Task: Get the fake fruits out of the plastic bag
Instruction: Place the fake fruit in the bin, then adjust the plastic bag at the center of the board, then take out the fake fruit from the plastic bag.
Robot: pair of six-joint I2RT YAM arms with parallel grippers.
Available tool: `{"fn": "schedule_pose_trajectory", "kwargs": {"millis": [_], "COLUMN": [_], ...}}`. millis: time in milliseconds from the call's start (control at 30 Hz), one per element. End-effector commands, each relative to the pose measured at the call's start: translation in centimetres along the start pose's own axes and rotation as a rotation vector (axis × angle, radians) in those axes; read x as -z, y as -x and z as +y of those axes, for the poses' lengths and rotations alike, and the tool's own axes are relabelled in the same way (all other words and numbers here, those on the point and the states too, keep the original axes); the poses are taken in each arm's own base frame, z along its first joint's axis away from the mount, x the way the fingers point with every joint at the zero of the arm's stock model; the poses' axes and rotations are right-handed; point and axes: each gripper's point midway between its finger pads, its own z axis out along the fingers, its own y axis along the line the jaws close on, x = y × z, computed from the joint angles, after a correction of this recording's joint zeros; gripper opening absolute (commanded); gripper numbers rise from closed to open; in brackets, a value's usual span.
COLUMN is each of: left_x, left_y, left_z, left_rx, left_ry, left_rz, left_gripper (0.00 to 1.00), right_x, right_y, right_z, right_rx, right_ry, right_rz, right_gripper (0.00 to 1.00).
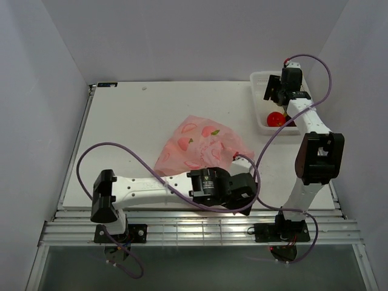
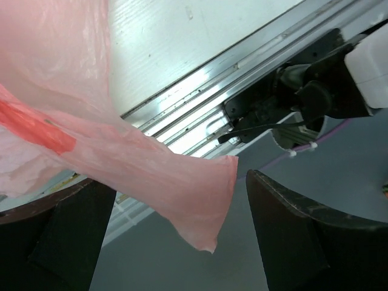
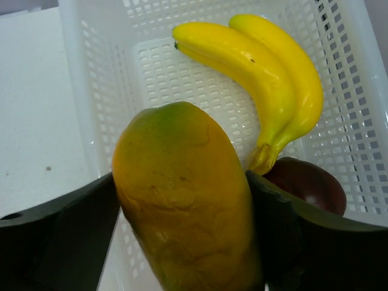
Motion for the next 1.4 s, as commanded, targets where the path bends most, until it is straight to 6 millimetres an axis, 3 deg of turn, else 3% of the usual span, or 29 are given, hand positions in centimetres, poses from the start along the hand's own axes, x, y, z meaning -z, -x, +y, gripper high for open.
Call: {"fn": "schedule_pose_trajectory", "kwargs": {"millis": [0, 33, 67, 167, 200, 267, 300, 333, 367, 400, 433, 467, 500, 567, 600, 667, 700, 733, 833, 900, 933, 967, 1000, 1100, 1133, 1200, 1233, 1333, 1367], "left_x": [0.1, -0.1, -0.2, -1.2, -1.2, -1.7, -1.2, -1.0, -0.6, -0.5, 0.3, 0.7, 1.2, 2.8, 3.4, 5.2, 5.8, 6.4, 8.2, 8.7, 8.8, 8.9, 9.1, 9.2, 9.2, 9.3, 9.4, 9.9, 10.1], "left_y": [-1.6, -1.7, -1.9, -2.1, -1.8, -1.6, -1.8, -1.8, -1.9, -1.7, -2.5, -2.8, -2.7, -3.6, -3.5, -3.6, -3.3, -3.1, -1.9, -1.2, -1.2, -0.9, -0.4, 0.0, 0.1, 0.1, 0.1, 0.3, 0.2], "left_z": [1.6, 1.9, 2.4, 4.1, 4.3, 5.1, 6.2, 7.1, 8.2, 9.5, 11.4, 12.7, 14.4, 17.7, 19.0, 21.0, 21.8, 22.1, 21.5, 20.9, 20.7, 20.3, 19.8, 18.8, 18.7, 18.5, 18.5, 18.4, 18.4], "left_rx": [0.009, 0.017, 0.027, 0.077, 0.094, 0.145, 0.159, 0.231, 0.248, 0.277, 0.296, 0.337, 0.379, 0.442, 0.482, 0.536, 0.535, 0.544, 0.526, 0.500, 0.478, 0.464, 0.459, 0.425, 0.408, 0.397, 0.399, 0.391, 0.383], "left_ry": [0.182, 0.208, 0.238, 0.356, 0.377, 0.445, 0.495, 0.529, 0.561, 0.583, 0.610, 0.630, 0.655, 0.664, 0.664, 0.618, 0.609, 0.593, 0.483, 0.431, 0.422, 0.404, 0.390, 0.356, 0.352, 0.342, 0.338, 0.315, 0.304], "left_rz": [0.027, 0.027, 0.028, 0.001, -0.016, -0.055, -0.059, -0.081, -0.084, -0.086, -0.083, -0.087, -0.088, -0.099, -0.100, -0.139, -0.153, -0.168, -0.215, -0.230, -0.219, -0.216, -0.216, -0.196, -0.189, -0.187, -0.189, -0.202, -0.196], "left_gripper": [0.98, 0.98, 0.98, 0.93, 0.82, 0.50, 0.11, 0.00, 0.00, 0.00, 0.00, 0.00, 0.00, 0.00, 0.00, 0.00, 0.00, 0.00, 0.00, 0.00, 0.00, 0.00, 0.00, 0.00, 0.00, 0.00, 0.00, 0.00, 0.00], "right_x": [-0.4, -0.5, -0.5, 0.5, 0.9, 2.7, 3.4, 5.4, 6.2, 7.2, 9.7, 10.6, 11.7, 15.7, 16.4, 21.5, 22.7, 26.4, 32.8, 34.7, 36.3, 36.2, 37.6, 37.5, 37.4, 35.1, 34.6, 29.3, 28.6], "right_y": [2.3, 2.0, 1.8, 1.2, 1.2, 0.6, 0.4, 1.8, -0.1, -0.4, 1.0, -1.4, -1.8, -2.2, -4.2, -5.6, -7.4, -8.2, -10.7, -11.8, -13.5, -14.0, -15.8, -18.5, -18.4, -20.6, -20.4, -20.0, -19.9], "right_z": [-1.0, -0.9, -0.7, 0.0, 0.3, 0.7, 0.9, 1.3, 2.3, 3.1, 4.0, 5.5, 6.6, 10.5, 11.6, 16.2, 17.5, 19.9, 23.7, 25.0, 26.4, 26.9, 27.9, 29.7, 30.2, 30.6, 31.1, 30.5, 30.7], "right_rx": [-0.042, -0.044, -0.048, -0.054, -0.056, -0.048, -0.041, -0.041, -0.019, -0.009, -0.001, 0.016, 0.043, 0.128, 0.175, 0.270, 0.292, 0.353, 0.475, 0.488, 0.512, 0.512, 0.540, 0.534, 0.486, 0.384, 0.332, 0.162, 0.137], "right_ry": [-0.029, -0.027, -0.012, 0.037, 0.054, 0.099, 0.124, 0.158, 0.234, 0.293, 0.354, 0.444, 0.490, 0.643, 0.689, 0.895, 0.969, 1.097, 1.312, 1.364, 1.418, 1.389, 1.421, 1.344, 1.324, 1.245, 1.230, 0.933, 0.898], "right_rz": [-0.028, -0.020, -0.015, -0.011, -0.026, -0.038, -0.049, -0.112, -0.092, -0.105, -0.181, -0.150, -0.166, -0.223, -0.210, -0.274, -0.261, -0.300, -0.367, -0.376, -0.349, -0.339, -0.309, -0.253, -0.261, -0.164, -0.173, -0.126, -0.121], "right_gripper": [0.86, 0.98, 0.90, 0.90, 0.90, 0.90, 0.90, 0.90, 0.90, 0.90, 0.90, 0.90, 0.90, 0.90, 0.90, 0.90, 0.90, 0.90, 0.90, 0.90, 0.90, 0.90, 0.90, 0.90, 0.90, 0.90, 0.90, 0.90, 0.90]}}
